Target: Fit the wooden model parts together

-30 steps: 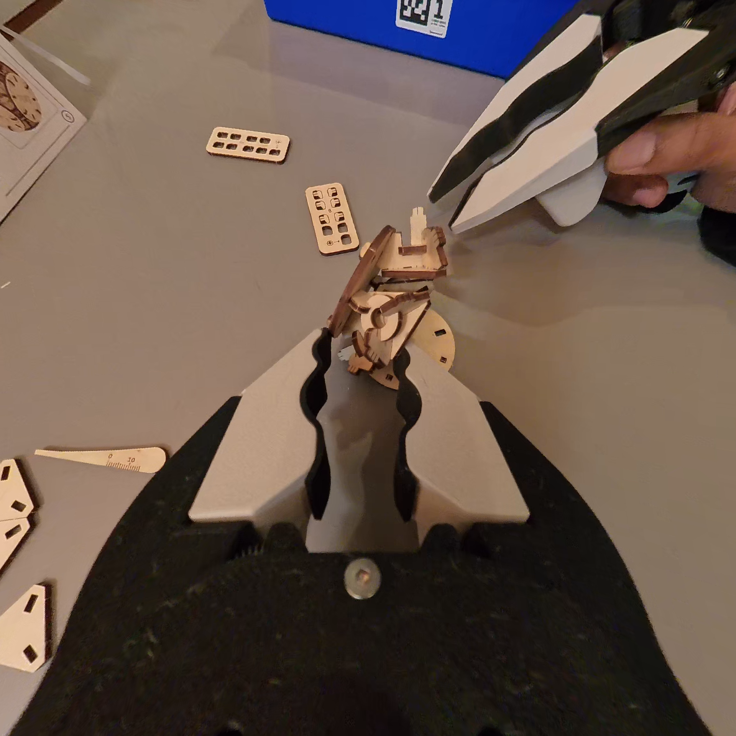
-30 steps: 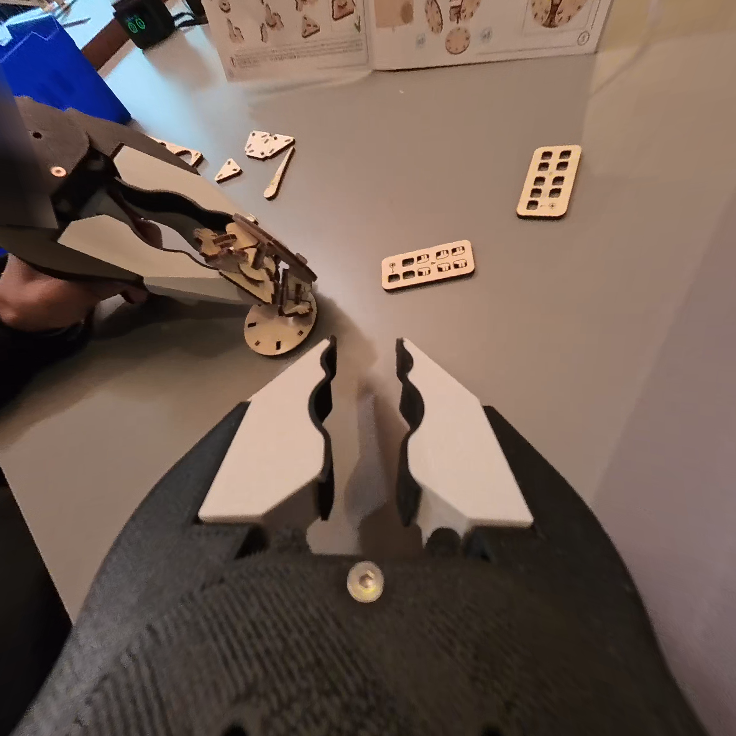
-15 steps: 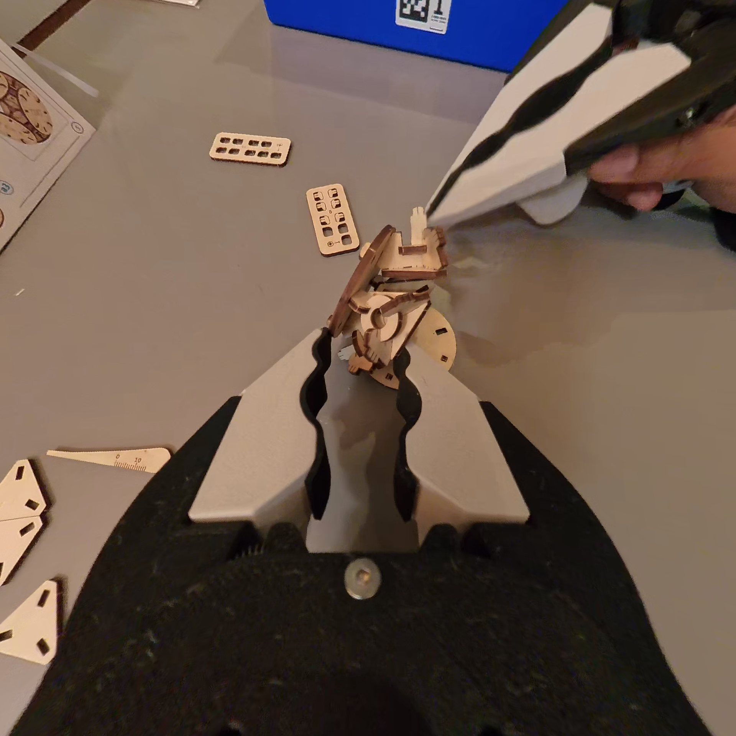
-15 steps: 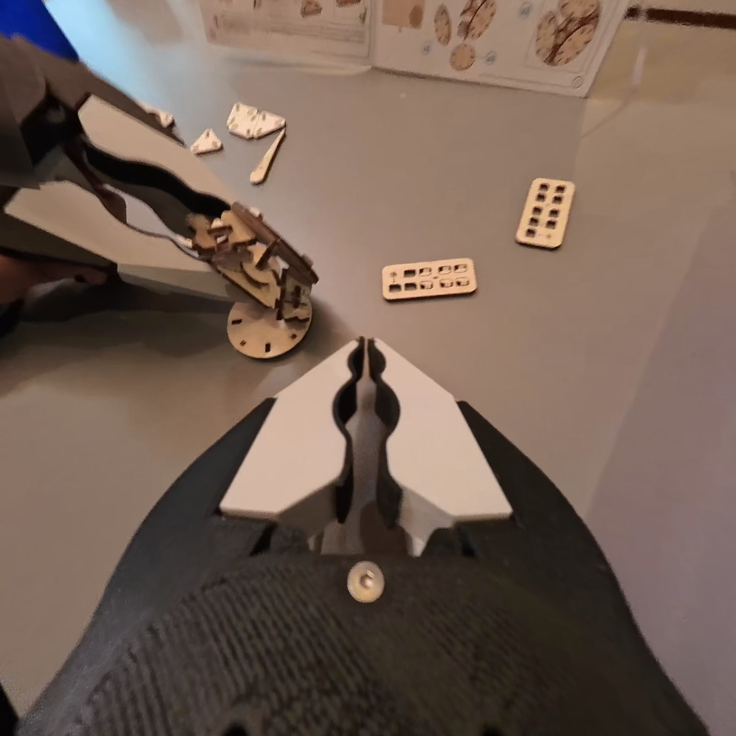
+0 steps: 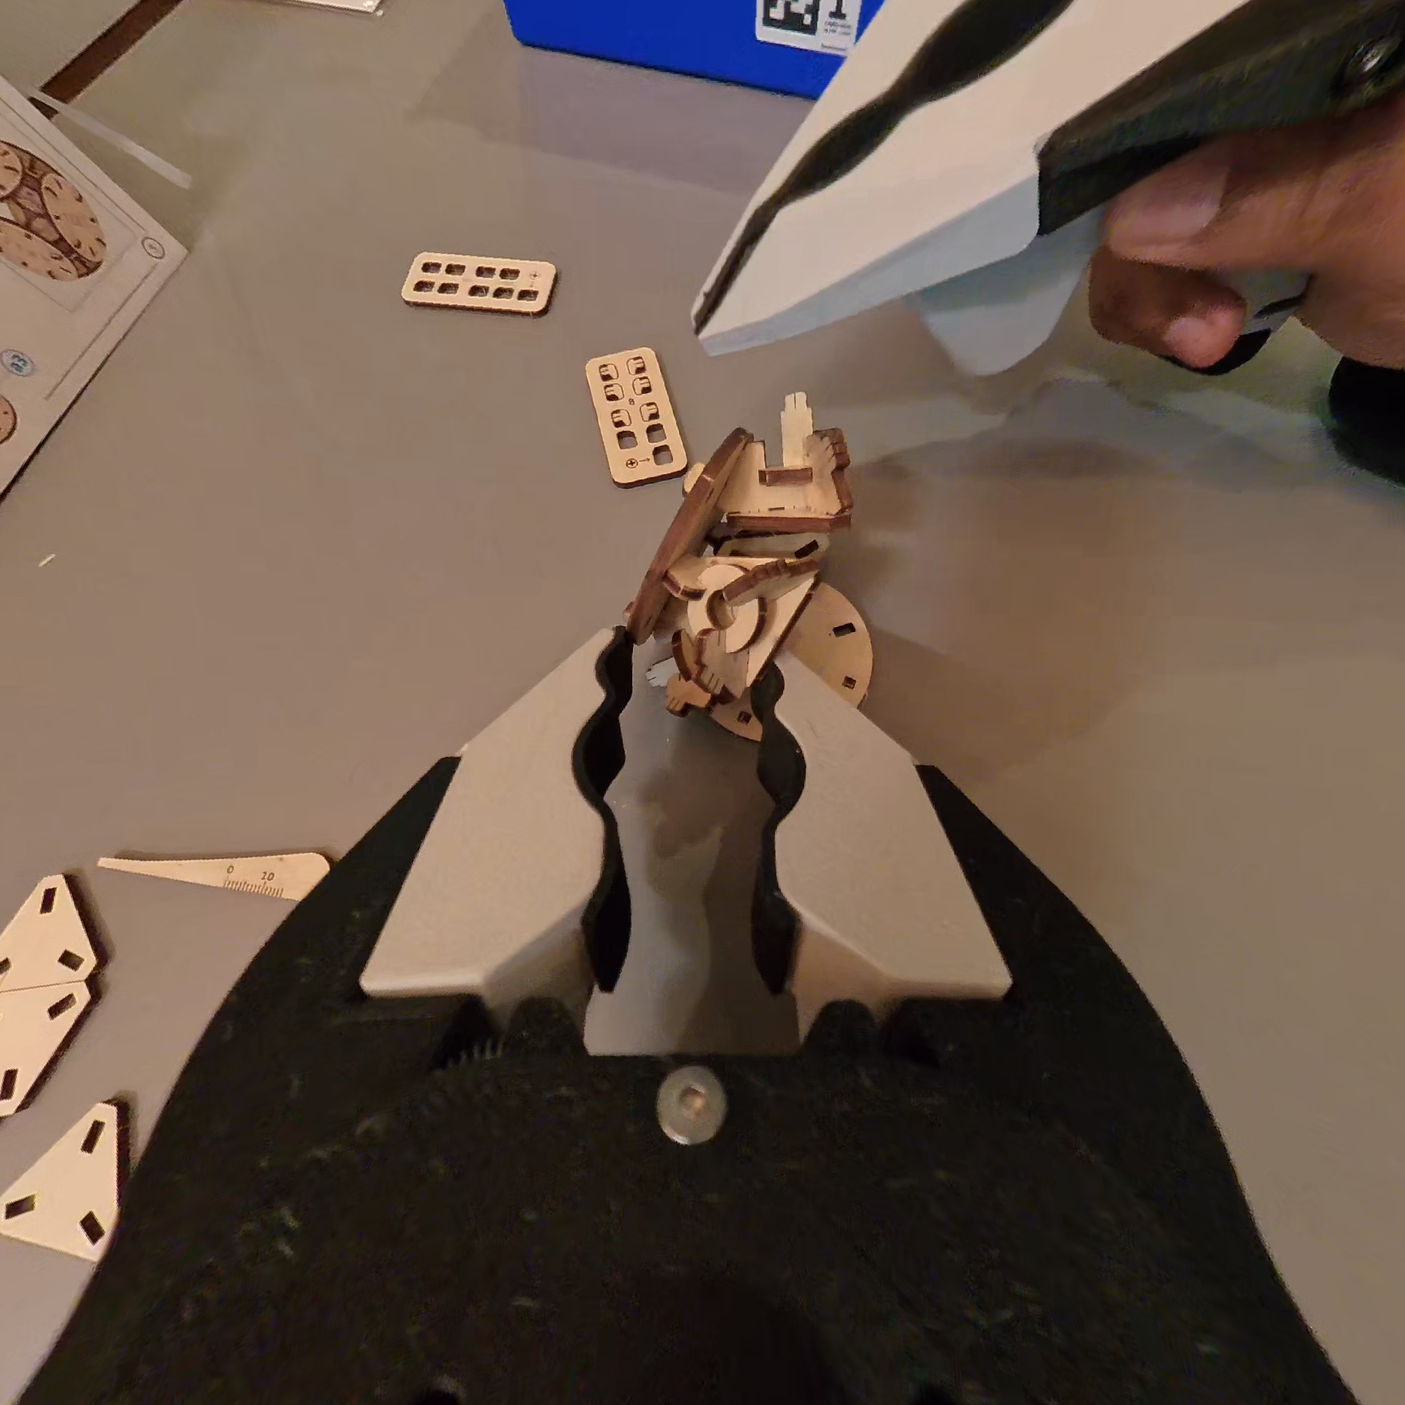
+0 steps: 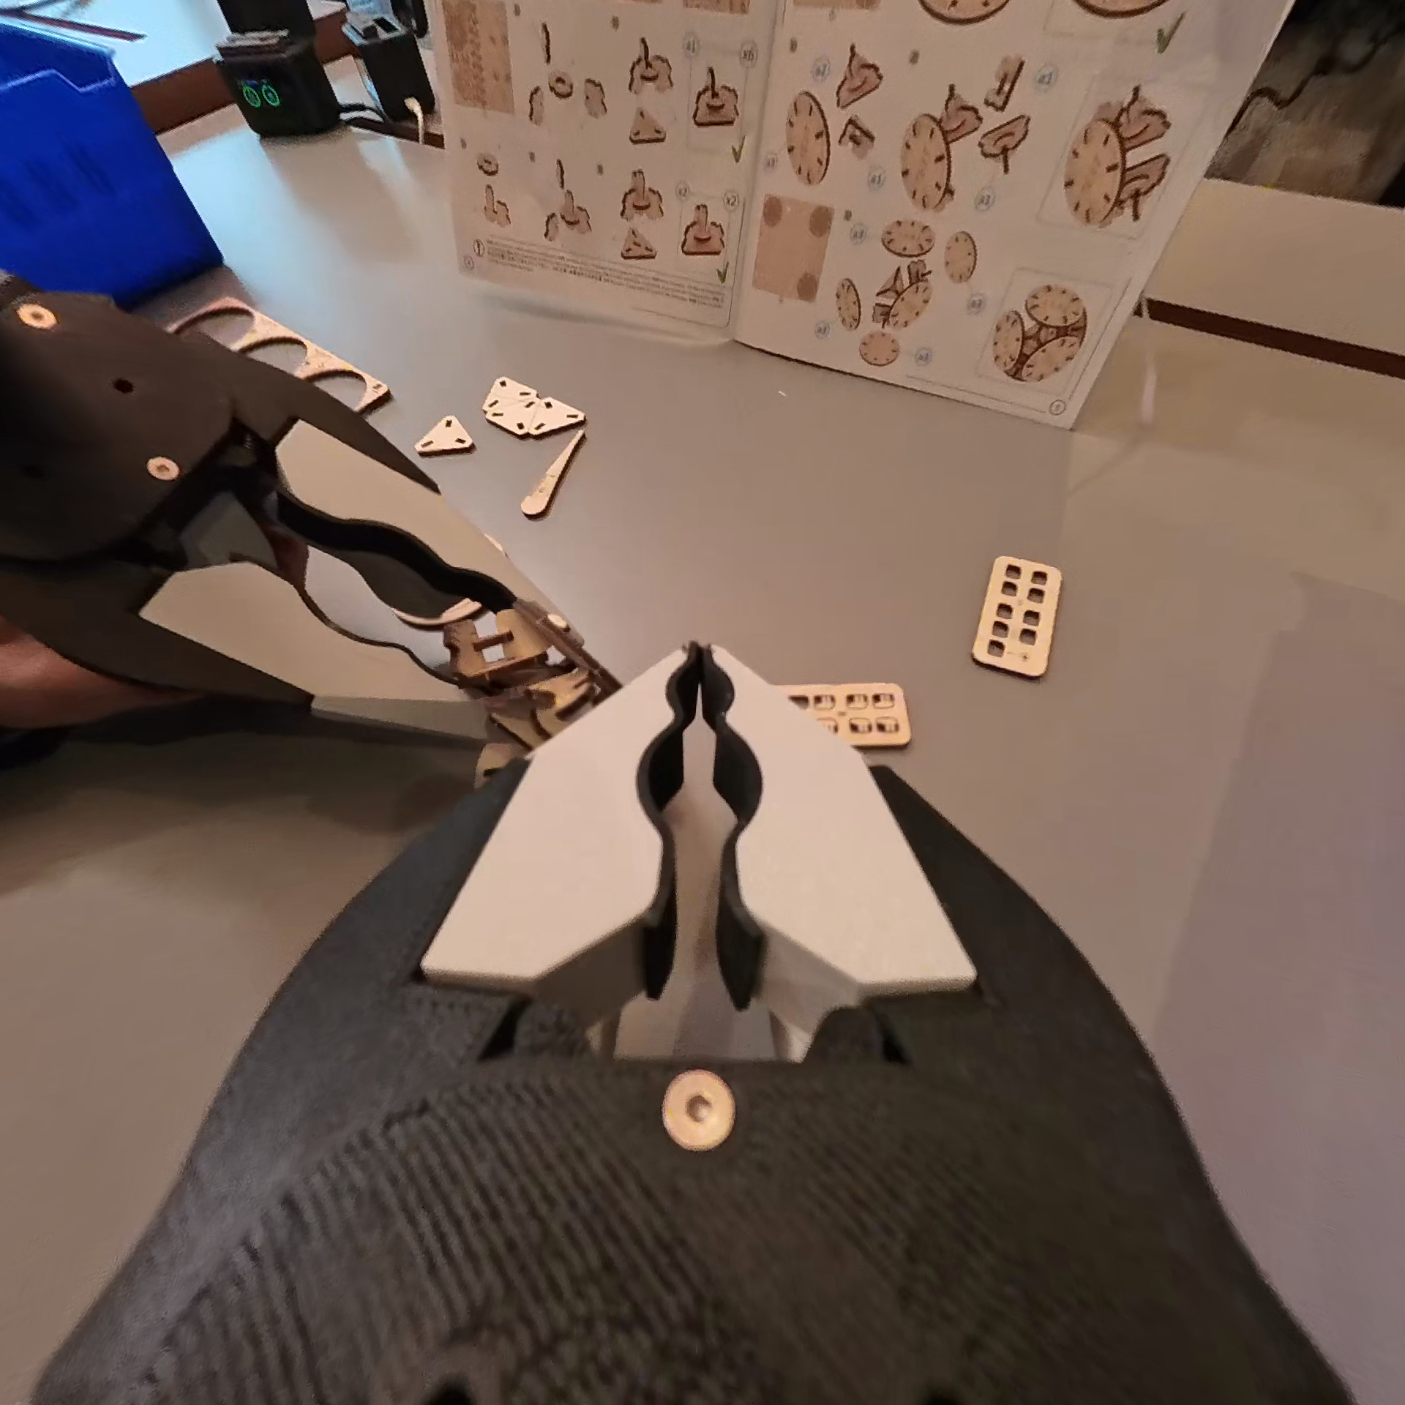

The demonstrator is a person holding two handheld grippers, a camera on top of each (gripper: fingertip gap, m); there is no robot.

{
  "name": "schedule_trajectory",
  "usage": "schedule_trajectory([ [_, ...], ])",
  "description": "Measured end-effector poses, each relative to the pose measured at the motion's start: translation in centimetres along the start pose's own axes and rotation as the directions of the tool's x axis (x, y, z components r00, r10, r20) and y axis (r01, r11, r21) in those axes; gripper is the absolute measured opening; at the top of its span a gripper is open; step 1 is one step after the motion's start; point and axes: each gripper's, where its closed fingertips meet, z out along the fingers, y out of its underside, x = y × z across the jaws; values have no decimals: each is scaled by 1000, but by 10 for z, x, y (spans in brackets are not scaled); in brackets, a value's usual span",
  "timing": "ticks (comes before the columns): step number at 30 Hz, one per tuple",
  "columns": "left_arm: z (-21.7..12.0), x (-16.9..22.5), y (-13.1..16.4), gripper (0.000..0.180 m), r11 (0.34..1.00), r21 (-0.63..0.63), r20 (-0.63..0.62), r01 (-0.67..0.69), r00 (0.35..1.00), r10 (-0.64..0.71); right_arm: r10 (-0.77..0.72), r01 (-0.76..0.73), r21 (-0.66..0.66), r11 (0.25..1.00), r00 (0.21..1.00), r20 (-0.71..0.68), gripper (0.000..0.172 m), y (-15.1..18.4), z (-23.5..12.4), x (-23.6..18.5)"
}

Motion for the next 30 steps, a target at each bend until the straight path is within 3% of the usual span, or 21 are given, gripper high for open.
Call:
schedule_trajectory([
  [5,0,0,0,28,1000,-1,-4,4,1000,-4,96,-94,-36,995,993,73,0,17,2,-2],
  [10,0,0,0,28,1000,-1,-8,9,1000,-9,108,-113,54,992,989,101,0,-1,-1,-4],
  [15,0,0,0,28,1000,-2,-6,6,1000,-6,124,-115,-70,991,982,140,0,22,10,-10],
  [19,0,0,0,28,1000,-2,-6,7,1000,-7,159,-164,27,986,978,131,0,9,-4,-3],
  [30,0,0,0,28,1000,-2,-11,12,1000,-12,144,-128,-113,985,978,149,0,38,4,-23],
])
